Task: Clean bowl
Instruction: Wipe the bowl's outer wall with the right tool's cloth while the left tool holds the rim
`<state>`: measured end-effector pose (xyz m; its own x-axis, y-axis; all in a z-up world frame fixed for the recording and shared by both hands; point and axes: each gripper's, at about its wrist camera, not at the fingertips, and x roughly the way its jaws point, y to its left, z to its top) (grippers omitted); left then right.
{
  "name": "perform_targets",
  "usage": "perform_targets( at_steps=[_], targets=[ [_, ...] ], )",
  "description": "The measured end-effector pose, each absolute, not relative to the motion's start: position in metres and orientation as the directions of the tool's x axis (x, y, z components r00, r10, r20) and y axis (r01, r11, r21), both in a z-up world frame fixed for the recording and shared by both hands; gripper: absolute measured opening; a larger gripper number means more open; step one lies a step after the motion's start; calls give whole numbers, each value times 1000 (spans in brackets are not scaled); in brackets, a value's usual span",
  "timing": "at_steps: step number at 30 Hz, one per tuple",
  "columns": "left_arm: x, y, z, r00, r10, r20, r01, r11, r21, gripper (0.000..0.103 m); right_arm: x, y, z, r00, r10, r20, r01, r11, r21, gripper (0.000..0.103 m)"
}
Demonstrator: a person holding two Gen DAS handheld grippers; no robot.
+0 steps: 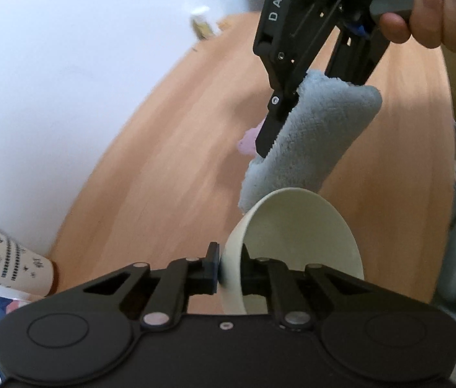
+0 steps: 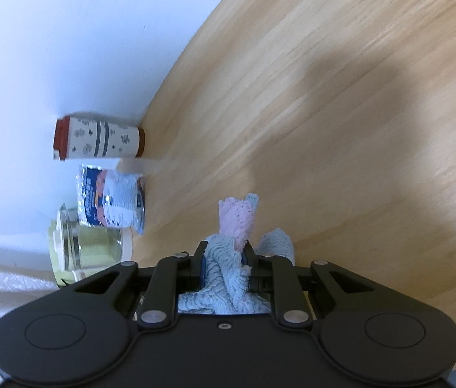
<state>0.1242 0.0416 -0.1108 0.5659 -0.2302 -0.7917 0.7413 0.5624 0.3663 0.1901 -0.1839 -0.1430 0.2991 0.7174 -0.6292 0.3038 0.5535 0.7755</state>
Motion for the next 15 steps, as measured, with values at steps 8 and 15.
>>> perform_targets(
  at_steps=[8,15],
  targets=[
    [121,21,-108,651,-317,-690,659,688,305,10,239,-161,-126,245,741,-625,190,596,780,21],
    [119,36,-96,678,-326,-659,598,765,237,12,266,-144,-120,89,743,-664,76,659,748,22]
  ],
)
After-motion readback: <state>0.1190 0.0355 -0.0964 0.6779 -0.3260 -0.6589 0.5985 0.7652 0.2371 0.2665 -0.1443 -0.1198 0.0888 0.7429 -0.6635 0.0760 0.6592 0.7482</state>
